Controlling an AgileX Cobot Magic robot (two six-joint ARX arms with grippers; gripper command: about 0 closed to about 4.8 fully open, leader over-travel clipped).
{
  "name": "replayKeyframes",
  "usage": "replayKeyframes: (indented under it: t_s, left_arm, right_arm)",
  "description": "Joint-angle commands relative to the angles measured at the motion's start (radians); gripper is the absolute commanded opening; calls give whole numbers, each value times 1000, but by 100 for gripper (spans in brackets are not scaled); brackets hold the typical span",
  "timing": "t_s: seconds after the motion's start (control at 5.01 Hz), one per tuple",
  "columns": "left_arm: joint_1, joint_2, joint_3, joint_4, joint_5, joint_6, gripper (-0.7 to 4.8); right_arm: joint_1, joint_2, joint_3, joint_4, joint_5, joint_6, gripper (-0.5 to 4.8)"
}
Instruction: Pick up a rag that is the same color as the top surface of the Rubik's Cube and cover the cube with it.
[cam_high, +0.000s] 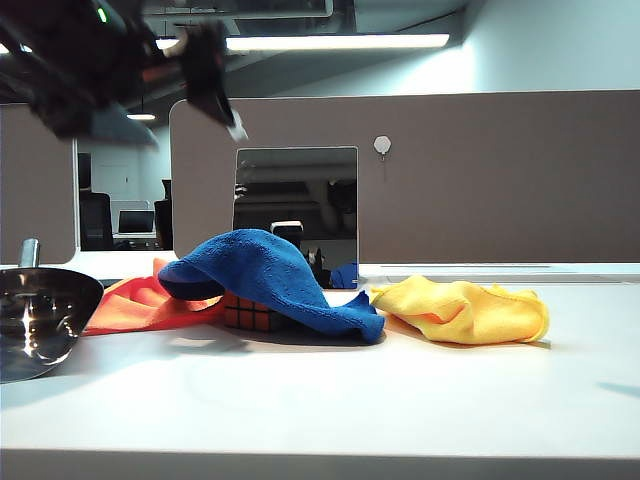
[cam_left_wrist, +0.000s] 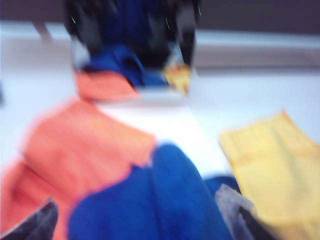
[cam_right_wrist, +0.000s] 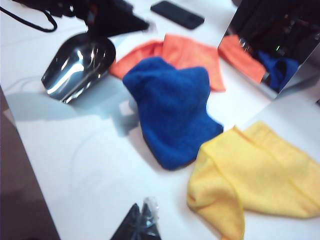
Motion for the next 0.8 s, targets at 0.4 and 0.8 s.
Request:
replayKeyframes:
  t_s: [0.4,0.8]
  left_arm:
    - [0,-670,-1,-627,-103,95,-6]
    - [0,-1134,-153,-797,-130,12,-6]
  right_arm:
    - [-1,-150,0,48,114,97,-5]
    - [-1,-208,-3,29,248,148,-6]
